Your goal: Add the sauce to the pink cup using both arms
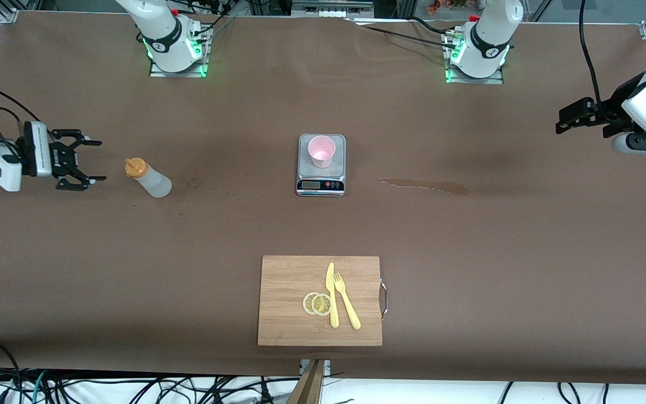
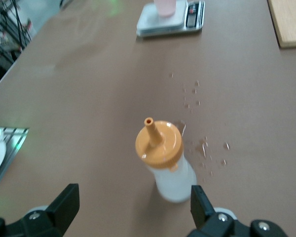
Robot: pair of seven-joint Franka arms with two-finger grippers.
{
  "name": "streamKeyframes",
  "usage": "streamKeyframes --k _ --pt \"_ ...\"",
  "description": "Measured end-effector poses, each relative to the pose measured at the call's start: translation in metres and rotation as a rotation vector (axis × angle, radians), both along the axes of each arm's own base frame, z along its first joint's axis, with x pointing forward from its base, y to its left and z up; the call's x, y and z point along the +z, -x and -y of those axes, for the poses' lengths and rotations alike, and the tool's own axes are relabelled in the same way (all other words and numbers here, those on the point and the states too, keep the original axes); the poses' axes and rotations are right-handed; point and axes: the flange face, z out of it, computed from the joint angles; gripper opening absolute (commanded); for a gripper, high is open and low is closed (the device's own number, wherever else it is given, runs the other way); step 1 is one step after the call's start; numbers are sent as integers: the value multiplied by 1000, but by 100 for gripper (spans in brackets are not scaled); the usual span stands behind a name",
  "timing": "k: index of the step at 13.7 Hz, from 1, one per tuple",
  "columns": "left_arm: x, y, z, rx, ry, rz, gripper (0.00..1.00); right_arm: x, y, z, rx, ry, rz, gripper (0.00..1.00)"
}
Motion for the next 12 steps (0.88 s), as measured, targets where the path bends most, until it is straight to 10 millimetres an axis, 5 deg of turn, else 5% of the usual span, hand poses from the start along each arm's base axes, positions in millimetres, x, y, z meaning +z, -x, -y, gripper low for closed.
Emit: streamKeyframes --k 3,7,12 --pt "0 0 0 0 0 0 100 57 -10 -1 -43 158 -8 100" --pt "0 0 0 1 0 0 100 109 -17 -37 -158 364 -54 100" --pt "0 0 0 1 0 0 100 174 -13 -90 -507 522 -86 100"
